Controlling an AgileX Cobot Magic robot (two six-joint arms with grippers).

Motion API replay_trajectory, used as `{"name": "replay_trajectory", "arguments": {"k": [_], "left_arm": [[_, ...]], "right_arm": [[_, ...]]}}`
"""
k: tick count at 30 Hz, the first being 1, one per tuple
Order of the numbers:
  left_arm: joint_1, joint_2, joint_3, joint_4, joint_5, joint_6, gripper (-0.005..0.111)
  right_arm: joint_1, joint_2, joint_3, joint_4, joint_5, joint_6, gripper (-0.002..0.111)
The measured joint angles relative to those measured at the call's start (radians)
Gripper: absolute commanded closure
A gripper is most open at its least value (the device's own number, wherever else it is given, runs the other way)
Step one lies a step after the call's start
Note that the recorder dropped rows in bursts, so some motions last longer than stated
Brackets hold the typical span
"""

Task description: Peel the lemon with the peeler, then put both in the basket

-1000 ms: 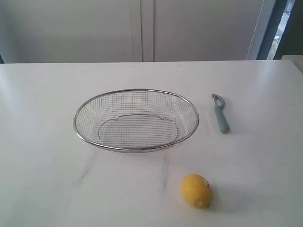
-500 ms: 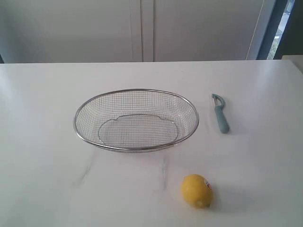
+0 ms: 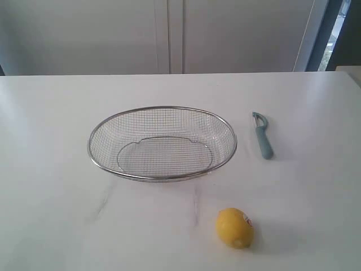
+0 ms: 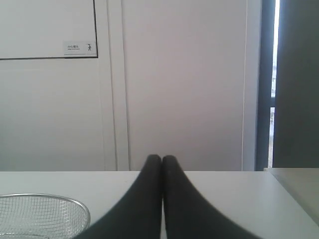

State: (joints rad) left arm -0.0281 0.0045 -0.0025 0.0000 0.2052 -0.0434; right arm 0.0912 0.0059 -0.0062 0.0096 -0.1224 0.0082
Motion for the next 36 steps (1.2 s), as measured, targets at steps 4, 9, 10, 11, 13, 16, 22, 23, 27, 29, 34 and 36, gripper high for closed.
{"name": "replay_trajectory", "arguments": {"k": [4,9,10,11,13,16,22,23,27,29,34,36], "left_arm": [[0.0,0.0,0.0,0.0,0.0,0.0,0.107],[0.0,0.0,0.0,0.0,0.0,0.0,0.107],[0.0,0.0,0.0,0.0,0.0,0.0,0.107],[0.0,0.0,0.0,0.0,0.0,0.0,0.107],[0.0,0.0,0.0,0.0,0.0,0.0,0.107],[0.0,0.0,0.0,0.0,0.0,0.0,0.107],[0.0,0.0,0.0,0.0,0.0,0.0,0.107],[0.0,0.0,0.0,0.0,0.0,0.0,0.107],[0.0,0.0,0.0,0.0,0.0,0.0,0.107],[0.0,0.0,0.0,0.0,0.0,0.0,0.107],[0.0,0.0,0.0,0.0,0.0,0.0,0.107],[0.0,0.0,0.0,0.0,0.0,0.0,0.107]], "right_arm": [[0.0,0.0,0.0,0.0,0.0,0.0,0.108],[0.0,0.0,0.0,0.0,-0.043,0.0,0.108],[0.0,0.0,0.0,0.0,-0.059,0.0,0.108],[0.0,0.0,0.0,0.0,-0.082,0.0,0.108],[0.0,0.0,0.0,0.0,-0.129,0.0,0.108],[0.0,0.0,0.0,0.0,-0.181,0.0,0.108],[0.0,0.0,0.0,0.0,-0.225,0.0,0.108],[0.0,0.0,0.0,0.0,-0.25,0.0,0.108],[0.0,0.0,0.0,0.006,-0.371,0.0,0.108],[0.0,-0.002,0.0,0.027,-0.447,0.0,0.108],[0.0,-0.002,-0.012,0.113,-0.525,0.0,0.108],[0.0,-0.002,-0.032,0.145,-0.538,-0.002,0.108]]}}
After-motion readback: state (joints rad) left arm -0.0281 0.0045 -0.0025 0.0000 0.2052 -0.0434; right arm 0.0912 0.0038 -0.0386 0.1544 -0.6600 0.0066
